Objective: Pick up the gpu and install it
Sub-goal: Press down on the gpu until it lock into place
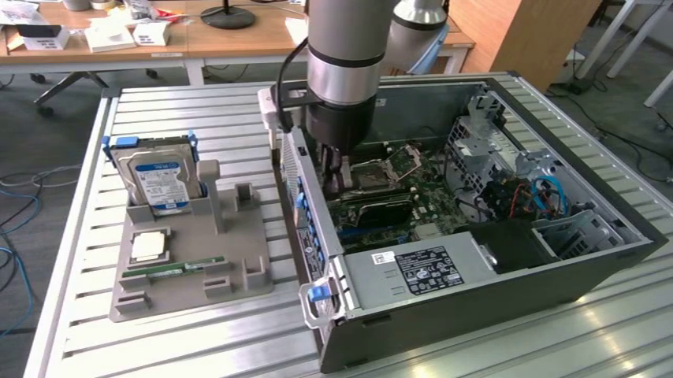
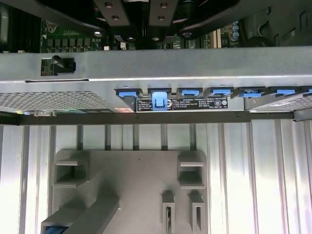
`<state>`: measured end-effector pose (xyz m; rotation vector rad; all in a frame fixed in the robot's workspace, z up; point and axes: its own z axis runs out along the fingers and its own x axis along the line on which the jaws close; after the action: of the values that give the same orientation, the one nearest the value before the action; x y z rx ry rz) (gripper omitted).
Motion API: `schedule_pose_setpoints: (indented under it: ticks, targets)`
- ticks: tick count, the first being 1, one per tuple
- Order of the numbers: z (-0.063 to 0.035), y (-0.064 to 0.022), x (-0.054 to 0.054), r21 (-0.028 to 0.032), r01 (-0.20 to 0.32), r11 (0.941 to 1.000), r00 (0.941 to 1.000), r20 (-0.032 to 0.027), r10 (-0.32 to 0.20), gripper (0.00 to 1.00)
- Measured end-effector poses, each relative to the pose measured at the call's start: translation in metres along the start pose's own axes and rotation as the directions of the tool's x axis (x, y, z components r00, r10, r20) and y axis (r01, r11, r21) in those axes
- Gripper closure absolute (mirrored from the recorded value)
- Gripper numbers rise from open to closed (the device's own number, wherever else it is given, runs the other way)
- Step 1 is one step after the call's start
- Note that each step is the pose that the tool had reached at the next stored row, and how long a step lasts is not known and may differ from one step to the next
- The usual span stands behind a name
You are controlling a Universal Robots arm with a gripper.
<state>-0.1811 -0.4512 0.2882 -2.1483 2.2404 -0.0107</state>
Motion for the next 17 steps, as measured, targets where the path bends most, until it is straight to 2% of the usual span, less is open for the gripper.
schedule_pose_setpoints:
  ticks: [2, 17]
  targets:
    - [-0.0001, 0.0026, 0.0001, 0.0006, 0.000, 1.0000, 1.0000, -0.0001, 0.000, 0.89]
    - [-0.0002, 0.0054, 0.0002, 0.0007, 0.000, 1.0000, 1.0000, 0.0000, 0.000, 0.89]
